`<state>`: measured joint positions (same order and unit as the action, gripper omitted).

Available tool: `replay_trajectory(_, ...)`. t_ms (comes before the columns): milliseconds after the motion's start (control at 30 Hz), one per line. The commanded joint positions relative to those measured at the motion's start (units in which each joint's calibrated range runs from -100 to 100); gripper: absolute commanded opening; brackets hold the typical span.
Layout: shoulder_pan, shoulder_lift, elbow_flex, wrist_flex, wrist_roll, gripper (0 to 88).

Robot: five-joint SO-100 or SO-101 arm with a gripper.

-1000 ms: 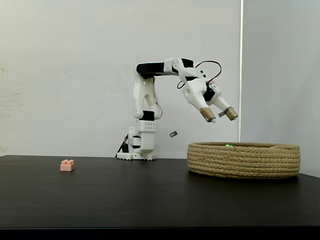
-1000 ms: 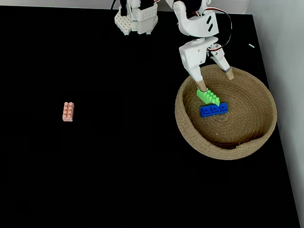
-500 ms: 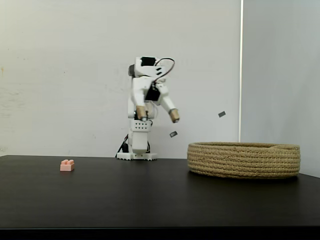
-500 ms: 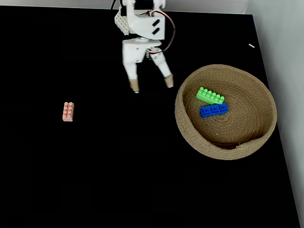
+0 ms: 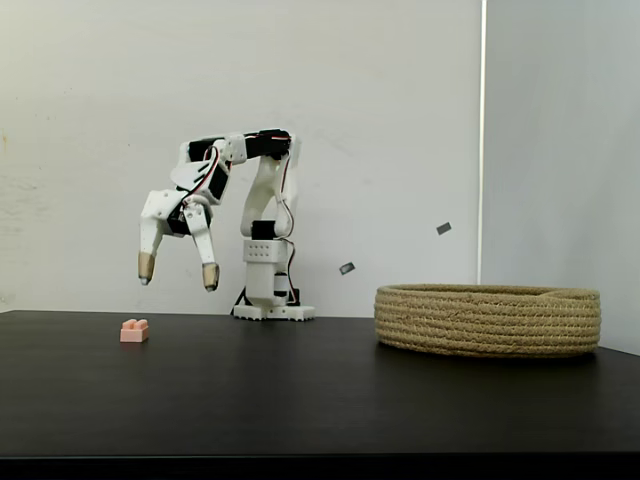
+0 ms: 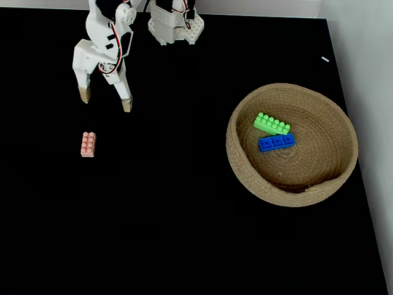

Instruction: Place the lego blocks in the tray

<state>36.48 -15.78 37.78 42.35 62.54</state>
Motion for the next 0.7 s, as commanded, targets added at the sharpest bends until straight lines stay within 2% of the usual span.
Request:
replay_trajectory(0, 1.11, 5.54, -6.82, -3.07, 1.22, 33.9)
replay_trajectory(267, 0.95, 13.63, -12.66, -7.74, 2.88, 33.7)
replay_trajectory(667, 1.28, 20.16, -20.59, -7.74, 4.35, 33.0)
